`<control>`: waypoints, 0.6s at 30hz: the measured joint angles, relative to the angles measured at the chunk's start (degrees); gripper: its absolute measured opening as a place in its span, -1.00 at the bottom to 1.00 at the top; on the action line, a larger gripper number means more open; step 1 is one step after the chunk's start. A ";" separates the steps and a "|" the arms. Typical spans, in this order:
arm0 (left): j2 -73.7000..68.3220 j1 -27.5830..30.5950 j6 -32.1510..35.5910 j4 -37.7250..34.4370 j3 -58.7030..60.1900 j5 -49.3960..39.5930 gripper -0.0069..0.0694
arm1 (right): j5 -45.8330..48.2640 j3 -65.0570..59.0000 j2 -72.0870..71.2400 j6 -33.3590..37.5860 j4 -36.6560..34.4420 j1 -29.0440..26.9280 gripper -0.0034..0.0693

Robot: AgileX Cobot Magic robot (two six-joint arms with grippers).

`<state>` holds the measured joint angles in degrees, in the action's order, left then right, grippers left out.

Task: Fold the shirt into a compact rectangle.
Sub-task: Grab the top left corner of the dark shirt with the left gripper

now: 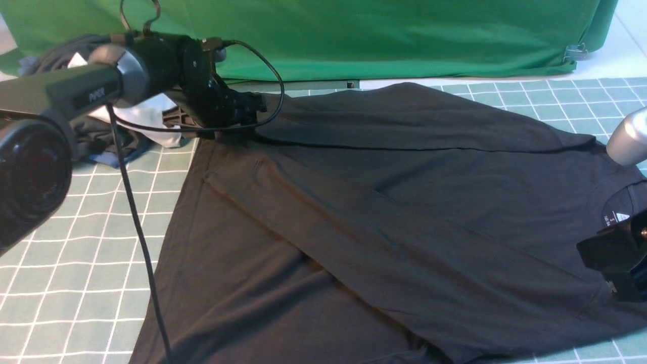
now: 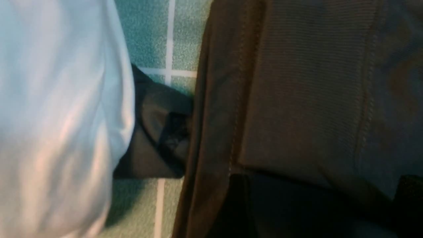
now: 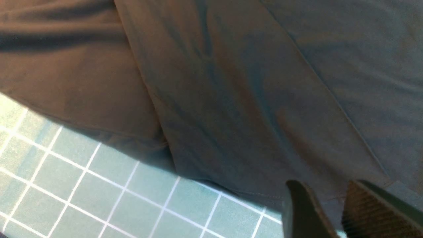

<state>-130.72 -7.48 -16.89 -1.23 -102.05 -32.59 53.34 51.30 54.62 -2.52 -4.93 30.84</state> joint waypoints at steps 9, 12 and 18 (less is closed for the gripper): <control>-1.57 0.00 -2.54 -0.99 0.00 4.71 0.43 | -0.02 0.00 0.00 0.24 0.00 0.00 -0.36; -1.57 0.00 -3.62 -0.99 0.00 5.24 0.18 | -0.02 0.00 0.00 1.19 0.00 0.00 -0.36; -1.62 0.06 -3.71 -1.07 0.00 6.03 -0.69 | -0.19 0.00 0.00 1.46 0.00 0.00 -0.36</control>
<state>-132.34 -7.42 -20.60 -2.30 -102.05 -26.56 53.15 51.30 54.62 -1.06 -4.93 30.84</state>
